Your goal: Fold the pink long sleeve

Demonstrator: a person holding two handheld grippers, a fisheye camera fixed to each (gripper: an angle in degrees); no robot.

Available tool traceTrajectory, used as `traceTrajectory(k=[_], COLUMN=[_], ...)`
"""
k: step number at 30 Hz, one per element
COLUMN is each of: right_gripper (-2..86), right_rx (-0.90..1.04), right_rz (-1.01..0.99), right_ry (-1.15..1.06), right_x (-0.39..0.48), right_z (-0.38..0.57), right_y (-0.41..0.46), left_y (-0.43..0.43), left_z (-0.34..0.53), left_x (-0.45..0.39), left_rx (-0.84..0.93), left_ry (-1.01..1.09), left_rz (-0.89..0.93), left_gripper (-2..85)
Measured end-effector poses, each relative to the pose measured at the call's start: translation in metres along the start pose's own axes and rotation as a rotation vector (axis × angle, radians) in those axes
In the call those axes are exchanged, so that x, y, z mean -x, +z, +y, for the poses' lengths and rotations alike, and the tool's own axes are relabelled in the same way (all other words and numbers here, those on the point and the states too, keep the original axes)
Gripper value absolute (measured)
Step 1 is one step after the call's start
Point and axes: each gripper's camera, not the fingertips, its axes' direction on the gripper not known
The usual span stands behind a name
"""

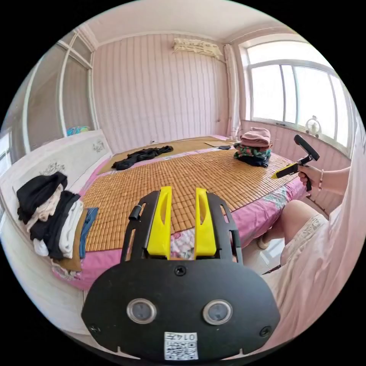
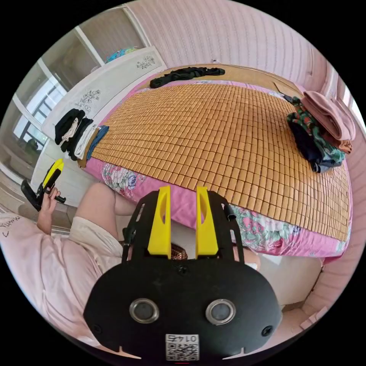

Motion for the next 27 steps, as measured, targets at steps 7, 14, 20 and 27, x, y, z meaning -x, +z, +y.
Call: traceTrajectory(k=[7,14,20,27], right_gripper=[11.6,18.0,17.4,3.9], right_rx=[-0.132,-0.126,-0.11,-0.167], right_rz=[0.192,0.383,0.512,0.603], right_ry=[0.031,-0.053,-0.108,-0.033], right_x=[-0.089,-0.175,-0.239,-0.318], right_z=[0.011,-0.097,-0.179,-0.179], right_y=[-0.067,-0.126,-0.132,-0.137], left_y=[0.108,0.284,0.471,0.596], left_z=[-0.119,-0.261,-0.37,-0.423], left_x=[-0.118,-0.229,-0.316,-0.402], left_rx=[-0.048,-0.064,0.141,0.219], left_ry=[0.198,0.331,0.249,0.283], left_rz=[0.206,0.414,0.51,0.506], left_gripper=[9.6,10.9,8.2,11.4])
